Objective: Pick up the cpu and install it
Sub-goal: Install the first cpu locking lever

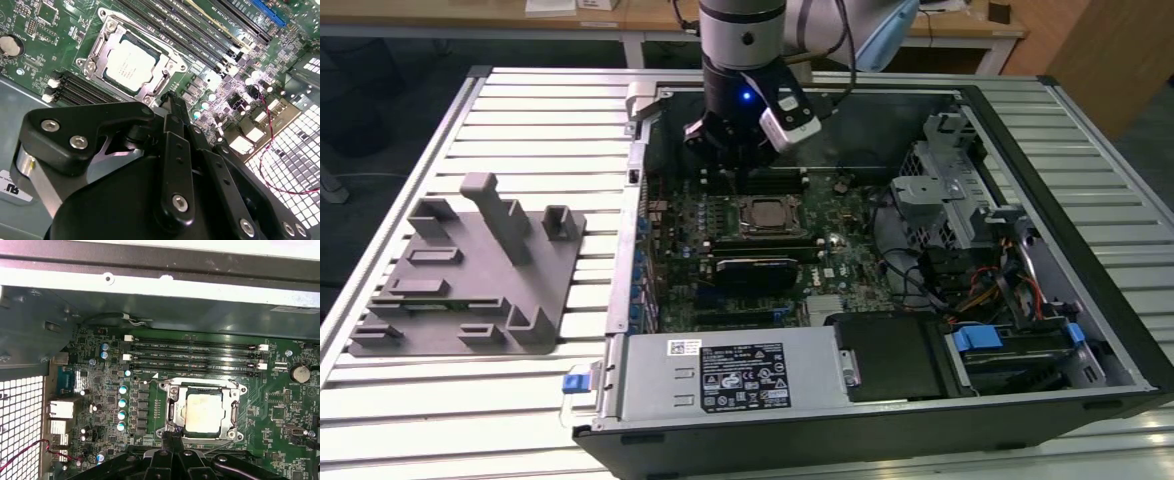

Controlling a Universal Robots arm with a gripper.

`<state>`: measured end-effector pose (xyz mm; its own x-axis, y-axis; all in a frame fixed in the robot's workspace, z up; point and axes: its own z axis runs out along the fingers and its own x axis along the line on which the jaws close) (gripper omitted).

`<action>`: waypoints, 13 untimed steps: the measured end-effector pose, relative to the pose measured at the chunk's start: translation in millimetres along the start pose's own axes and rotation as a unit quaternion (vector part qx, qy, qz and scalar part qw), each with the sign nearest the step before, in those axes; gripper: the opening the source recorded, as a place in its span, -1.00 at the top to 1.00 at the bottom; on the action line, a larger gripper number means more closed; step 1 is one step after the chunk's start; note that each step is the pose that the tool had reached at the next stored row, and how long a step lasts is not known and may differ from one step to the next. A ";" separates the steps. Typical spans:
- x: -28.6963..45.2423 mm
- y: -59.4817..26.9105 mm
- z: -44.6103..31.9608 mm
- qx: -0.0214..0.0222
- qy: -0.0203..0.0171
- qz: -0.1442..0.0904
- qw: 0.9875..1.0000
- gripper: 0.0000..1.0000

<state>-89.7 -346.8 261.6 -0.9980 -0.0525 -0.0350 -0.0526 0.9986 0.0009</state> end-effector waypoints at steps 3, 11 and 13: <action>0.6 0.1 -0.1 0.000 0.000 0.000 1.000 0.79; 17.4 0.9 -0.2 0.000 0.000 0.000 1.000 0.79; 21.5 1.1 -0.1 0.000 0.000 0.000 1.000 0.79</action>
<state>-111.3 -346.8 261.0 -0.9980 -0.0525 -0.0349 -0.0525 0.9986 0.0010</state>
